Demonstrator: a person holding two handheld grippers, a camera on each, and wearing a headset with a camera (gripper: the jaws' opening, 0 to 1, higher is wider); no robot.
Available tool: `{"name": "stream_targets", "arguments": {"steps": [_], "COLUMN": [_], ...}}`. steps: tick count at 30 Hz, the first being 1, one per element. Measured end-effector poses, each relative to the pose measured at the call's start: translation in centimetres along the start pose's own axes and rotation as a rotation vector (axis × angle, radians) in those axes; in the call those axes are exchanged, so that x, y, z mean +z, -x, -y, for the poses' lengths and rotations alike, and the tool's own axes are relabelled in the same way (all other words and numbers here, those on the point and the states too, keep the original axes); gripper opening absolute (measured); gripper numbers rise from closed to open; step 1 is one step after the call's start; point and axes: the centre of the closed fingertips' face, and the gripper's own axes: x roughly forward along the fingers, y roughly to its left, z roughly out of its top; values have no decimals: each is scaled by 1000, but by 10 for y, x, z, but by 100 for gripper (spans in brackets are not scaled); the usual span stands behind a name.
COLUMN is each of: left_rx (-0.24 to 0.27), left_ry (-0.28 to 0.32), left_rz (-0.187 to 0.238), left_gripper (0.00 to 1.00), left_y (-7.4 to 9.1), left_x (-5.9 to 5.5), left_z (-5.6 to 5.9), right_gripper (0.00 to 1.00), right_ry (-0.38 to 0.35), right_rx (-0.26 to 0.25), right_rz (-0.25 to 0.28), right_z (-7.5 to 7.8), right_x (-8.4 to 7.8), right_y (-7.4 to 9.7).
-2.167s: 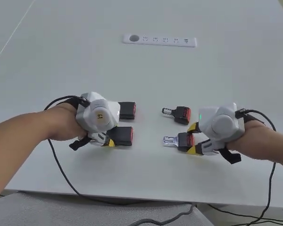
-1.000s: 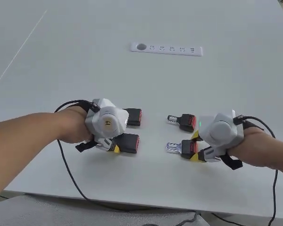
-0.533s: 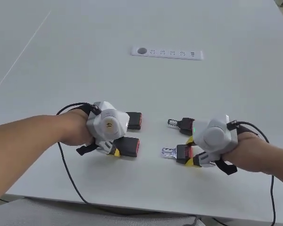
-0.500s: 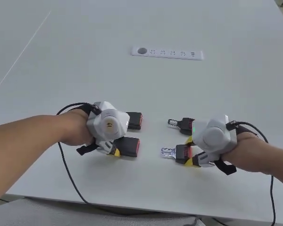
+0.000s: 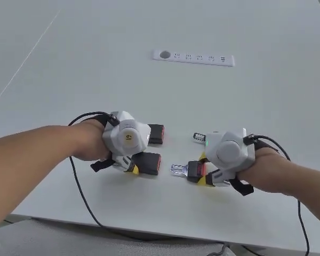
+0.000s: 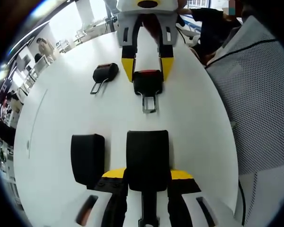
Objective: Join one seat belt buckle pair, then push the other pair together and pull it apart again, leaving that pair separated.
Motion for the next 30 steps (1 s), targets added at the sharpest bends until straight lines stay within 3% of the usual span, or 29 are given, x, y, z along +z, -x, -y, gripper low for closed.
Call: {"name": "stream_targets", "arguments": {"steps": [2, 11, 16, 26, 30], "left_rx": [1, 4, 4, 11, 12], "left_ry": [3, 7, 10, 20, 25], "left_rz": [0, -8, -14, -18, -15], "left_gripper": [33, 33, 33, 33, 33], "left_y": [0, 4, 2, 2, 4], "left_x": [0, 5, 2, 1, 4], "left_z": [0, 4, 2, 2, 4], "right_gripper": [32, 32, 32, 32, 32], "right_ry": [-7, -15, -50, -23, -22], "right_rx": [-4, -6, -9, -12, -11], "right_rz": [-1, 0, -15, -38, -8], "right_z": [5, 4, 6, 5, 5], "right_x": [2, 16, 20, 25, 34], "right_y": [-3, -9, -12, -14, -14]}}
